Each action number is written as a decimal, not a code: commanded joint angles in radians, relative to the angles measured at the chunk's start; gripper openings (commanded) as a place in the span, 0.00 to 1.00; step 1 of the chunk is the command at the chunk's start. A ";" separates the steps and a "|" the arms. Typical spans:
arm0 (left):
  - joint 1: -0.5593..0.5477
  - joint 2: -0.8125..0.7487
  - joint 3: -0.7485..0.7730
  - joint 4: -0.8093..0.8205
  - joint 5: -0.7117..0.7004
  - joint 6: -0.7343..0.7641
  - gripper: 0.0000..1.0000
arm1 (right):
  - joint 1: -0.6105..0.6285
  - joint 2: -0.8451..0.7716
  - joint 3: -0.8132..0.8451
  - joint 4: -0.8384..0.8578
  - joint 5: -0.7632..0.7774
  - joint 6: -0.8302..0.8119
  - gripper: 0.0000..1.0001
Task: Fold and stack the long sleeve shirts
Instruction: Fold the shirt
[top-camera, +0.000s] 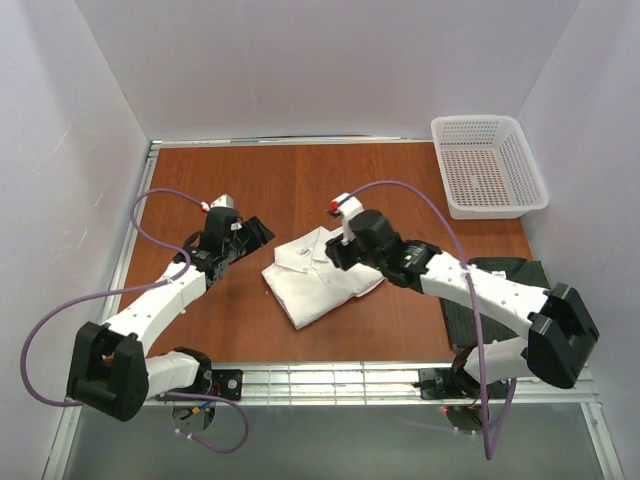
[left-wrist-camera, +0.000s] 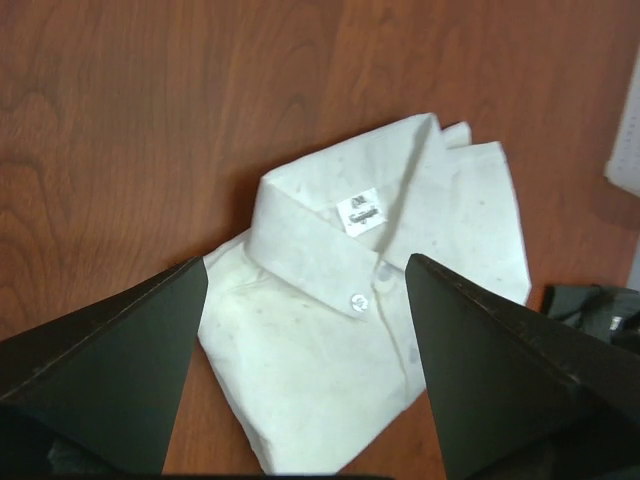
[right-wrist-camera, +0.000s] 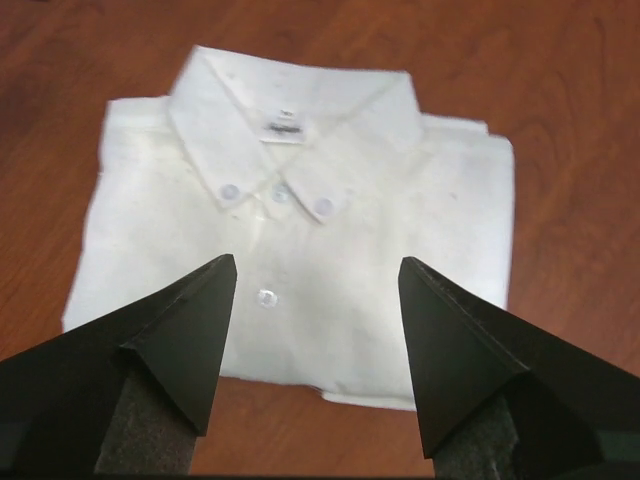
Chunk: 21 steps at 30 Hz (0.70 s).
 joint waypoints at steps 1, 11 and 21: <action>-0.013 -0.080 0.043 -0.108 -0.010 0.030 0.77 | -0.140 -0.077 -0.104 -0.042 -0.083 0.095 0.61; -0.222 0.027 -0.103 0.085 0.160 -0.186 0.63 | -0.590 -0.194 -0.420 0.163 -0.540 0.333 0.61; -0.216 0.158 -0.215 0.160 0.093 -0.189 0.57 | -0.702 -0.133 -0.595 0.396 -0.732 0.465 0.71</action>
